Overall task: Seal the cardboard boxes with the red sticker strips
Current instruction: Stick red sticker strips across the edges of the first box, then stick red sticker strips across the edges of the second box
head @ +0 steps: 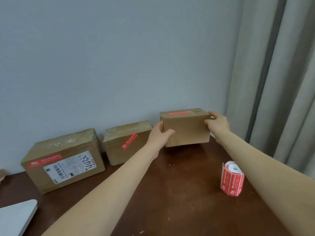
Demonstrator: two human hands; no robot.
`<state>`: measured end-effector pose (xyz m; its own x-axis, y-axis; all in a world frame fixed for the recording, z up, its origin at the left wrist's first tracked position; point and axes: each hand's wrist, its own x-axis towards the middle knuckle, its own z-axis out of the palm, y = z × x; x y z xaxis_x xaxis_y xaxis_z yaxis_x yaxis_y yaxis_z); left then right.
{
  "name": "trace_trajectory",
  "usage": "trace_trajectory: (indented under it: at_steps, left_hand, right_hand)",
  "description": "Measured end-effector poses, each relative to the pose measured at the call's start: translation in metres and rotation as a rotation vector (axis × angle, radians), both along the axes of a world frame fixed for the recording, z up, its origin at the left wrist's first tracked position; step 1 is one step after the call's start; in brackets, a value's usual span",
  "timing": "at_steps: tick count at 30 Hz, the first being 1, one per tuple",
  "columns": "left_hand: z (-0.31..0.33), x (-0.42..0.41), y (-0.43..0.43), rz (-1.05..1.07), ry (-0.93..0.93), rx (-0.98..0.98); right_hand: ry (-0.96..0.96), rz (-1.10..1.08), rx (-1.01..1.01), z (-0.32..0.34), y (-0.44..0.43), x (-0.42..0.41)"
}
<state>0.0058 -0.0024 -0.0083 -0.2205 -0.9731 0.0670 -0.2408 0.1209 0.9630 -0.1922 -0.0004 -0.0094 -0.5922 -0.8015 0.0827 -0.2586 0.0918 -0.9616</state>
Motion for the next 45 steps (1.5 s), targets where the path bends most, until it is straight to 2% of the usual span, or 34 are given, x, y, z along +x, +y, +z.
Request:
trace_trajectory:
  at_steps: [12, 15, 18, 21, 23, 27, 31, 35, 40, 45]
  left_hand:
    - [-0.021, -0.012, -0.018, -0.038, -0.118, 0.086]
    - [-0.015, -0.005, -0.008, 0.005, -0.188, 0.032]
    - [-0.007, 0.012, 0.001, 0.112, -0.276, -0.113]
    - [0.001, 0.044, 0.007, 0.230, -0.375, -0.285]
    - [0.009, 0.074, 0.007, 0.326, -0.412, -0.349]
    - [0.023, 0.129, 0.001, 0.432, -0.453, -0.233]
    - [0.020, 0.142, -0.001, 0.384, -0.386, -0.048]
    - [0.014, 0.147, -0.004, 0.383, -0.336, -0.008]
    - [0.009, 0.146, 0.018, 0.382, -0.280, -0.037]
    - [-0.001, 0.144, 0.066, 0.391, -0.289, -0.112]
  right_hand:
    - [0.069, 0.050, 0.165, -0.019, -0.028, 0.009]
    - [0.222, -0.033, 0.203, -0.011, -0.021, 0.020]
    - [0.394, -0.053, 0.056, 0.001, -0.008, 0.049]
    - [0.525, 0.066, -0.040, 0.009, 0.000, 0.091]
    - [0.545, 0.183, -0.043, 0.006, 0.000, 0.118]
    - [0.449, 0.397, 0.053, -0.005, -0.004, 0.157]
    - [0.308, 0.469, 0.100, -0.013, -0.006, 0.168]
    - [0.270, 0.514, 0.102, -0.017, -0.003, 0.172]
    - [0.405, 0.359, 0.104, -0.016, 0.021, 0.166]
    - [0.630, 0.358, 0.138, -0.011, 0.072, 0.149]
